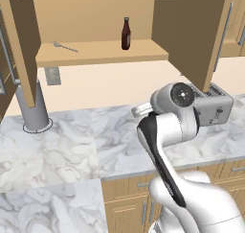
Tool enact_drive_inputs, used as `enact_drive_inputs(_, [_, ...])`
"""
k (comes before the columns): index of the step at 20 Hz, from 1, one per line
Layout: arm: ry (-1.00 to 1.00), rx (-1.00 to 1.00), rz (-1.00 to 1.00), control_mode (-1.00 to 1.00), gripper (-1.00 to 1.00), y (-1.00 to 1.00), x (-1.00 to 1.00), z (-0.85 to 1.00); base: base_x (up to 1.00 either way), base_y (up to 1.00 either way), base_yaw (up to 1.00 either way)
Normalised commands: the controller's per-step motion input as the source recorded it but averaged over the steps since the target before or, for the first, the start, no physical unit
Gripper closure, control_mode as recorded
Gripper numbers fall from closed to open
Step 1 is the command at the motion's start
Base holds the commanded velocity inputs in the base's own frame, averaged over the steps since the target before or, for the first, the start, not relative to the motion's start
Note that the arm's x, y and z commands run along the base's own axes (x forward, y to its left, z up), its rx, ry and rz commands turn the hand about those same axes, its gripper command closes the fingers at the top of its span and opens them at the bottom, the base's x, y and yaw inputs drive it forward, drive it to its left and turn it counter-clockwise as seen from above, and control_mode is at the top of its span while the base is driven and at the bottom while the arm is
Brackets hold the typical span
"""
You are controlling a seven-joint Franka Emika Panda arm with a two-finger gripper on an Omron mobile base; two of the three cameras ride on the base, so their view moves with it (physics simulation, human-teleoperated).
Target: Pick the shaker and ketchup from the counter and place them in the cabinet.
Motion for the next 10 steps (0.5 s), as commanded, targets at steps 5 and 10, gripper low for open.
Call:
enact_drive_inputs(5, [-0.01,0.00,0.10,-1.00,1.00,0.37,0.00,0.60,0.00,0.00,0.00])
enact_drive_inputs(10, [-0.07,0.00,0.07,-1.00,1.00,0.25,0.00,0.67,0.00,0.00,0.00])
